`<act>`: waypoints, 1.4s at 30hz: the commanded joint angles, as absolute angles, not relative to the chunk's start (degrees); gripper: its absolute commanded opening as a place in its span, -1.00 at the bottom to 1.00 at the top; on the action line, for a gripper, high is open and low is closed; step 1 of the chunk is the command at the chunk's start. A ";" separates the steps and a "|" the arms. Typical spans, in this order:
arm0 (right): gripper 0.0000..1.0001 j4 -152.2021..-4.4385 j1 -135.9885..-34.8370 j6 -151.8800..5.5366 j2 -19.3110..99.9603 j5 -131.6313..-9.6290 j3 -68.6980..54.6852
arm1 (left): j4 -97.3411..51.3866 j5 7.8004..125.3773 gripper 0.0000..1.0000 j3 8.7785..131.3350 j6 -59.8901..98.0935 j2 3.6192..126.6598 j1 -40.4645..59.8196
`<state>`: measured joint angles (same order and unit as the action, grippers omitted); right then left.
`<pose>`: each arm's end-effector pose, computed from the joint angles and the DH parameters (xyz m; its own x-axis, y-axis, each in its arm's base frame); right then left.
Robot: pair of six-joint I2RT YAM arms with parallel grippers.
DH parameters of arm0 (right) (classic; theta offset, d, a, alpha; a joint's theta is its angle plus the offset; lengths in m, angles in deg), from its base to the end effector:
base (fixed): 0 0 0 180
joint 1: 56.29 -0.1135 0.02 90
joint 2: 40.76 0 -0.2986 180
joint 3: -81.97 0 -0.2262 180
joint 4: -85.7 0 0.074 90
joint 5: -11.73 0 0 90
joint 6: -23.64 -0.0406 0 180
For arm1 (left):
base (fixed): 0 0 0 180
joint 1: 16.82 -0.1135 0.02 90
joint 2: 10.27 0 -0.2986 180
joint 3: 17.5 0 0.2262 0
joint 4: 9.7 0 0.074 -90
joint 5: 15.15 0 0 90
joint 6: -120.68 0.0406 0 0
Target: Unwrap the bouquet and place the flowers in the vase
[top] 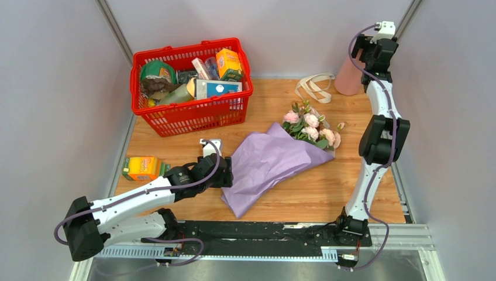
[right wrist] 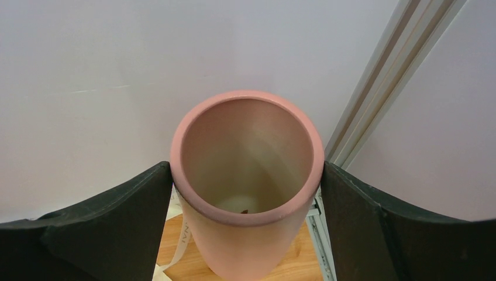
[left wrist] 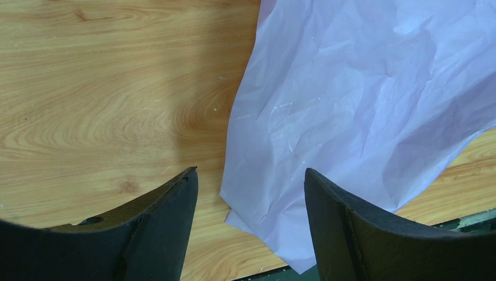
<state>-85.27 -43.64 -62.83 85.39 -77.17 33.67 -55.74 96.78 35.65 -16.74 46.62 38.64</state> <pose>0.5228 -0.1165 0.3695 -0.0714 -0.0471 -0.9963 0.1962 0.9787 -0.0603 0.1002 -0.1188 0.2636 -0.7549 -0.1080 -0.6469 0.1057 0.9534 -0.2825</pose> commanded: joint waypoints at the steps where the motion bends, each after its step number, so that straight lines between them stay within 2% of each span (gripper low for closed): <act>1: -0.22 -90.25 -42.40 -61.61 76.06 -80.20 35.40 | -55.58 96.30 0.49 35.68 -17.04 45.54 38.55; 9: -0.24 -89.99 -42.49 -62.75 72.27 -80.65 30.30 | -56.63 95.86 0.49 35.42 -17.57 43.18 38.55; 18: -0.26 -88.85 -42.31 -63.63 72.18 -80.03 30.92 | -57.25 96.12 0.49 33.31 -18.89 39.92 38.55; 19: -0.20 -88.76 -42.40 -63.81 72.18 -80.12 30.91 | -57.16 96.03 0.49 33.22 -18.89 39.74 38.55; 22: 0.21 -88.50 -42.31 -64.42 72.18 -80.38 30.30 | -57.25 96.03 0.49 33.39 -18.63 40.01 38.64; 28: 0.66 -87.18 -42.40 -65.30 71.31 -80.65 29.77 | -57.51 96.29 0.50 33.57 -18.19 40.27 38.55; 31: 0.82 -85.95 -42.40 -65.21 70.69 -81.08 29.95 | -57.51 96.73 0.50 33.66 -18.01 40.18 38.55; 37: 0.99 -85.07 -42.40 -64.69 69.64 -81.70 29.77 | -57.78 96.47 0.50 33.92 -18.01 39.57 38.46; 42: 1.00 -84.54 -42.40 -64.95 69.98 -81.35 29.86 | -57.95 96.47 0.50 32.87 -18.19 38.25 38.55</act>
<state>-79.69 -42.68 -63.94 74.35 -80.77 27.92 -57.48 96.28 33.26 -17.98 39.99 38.64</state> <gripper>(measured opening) 0.998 0.749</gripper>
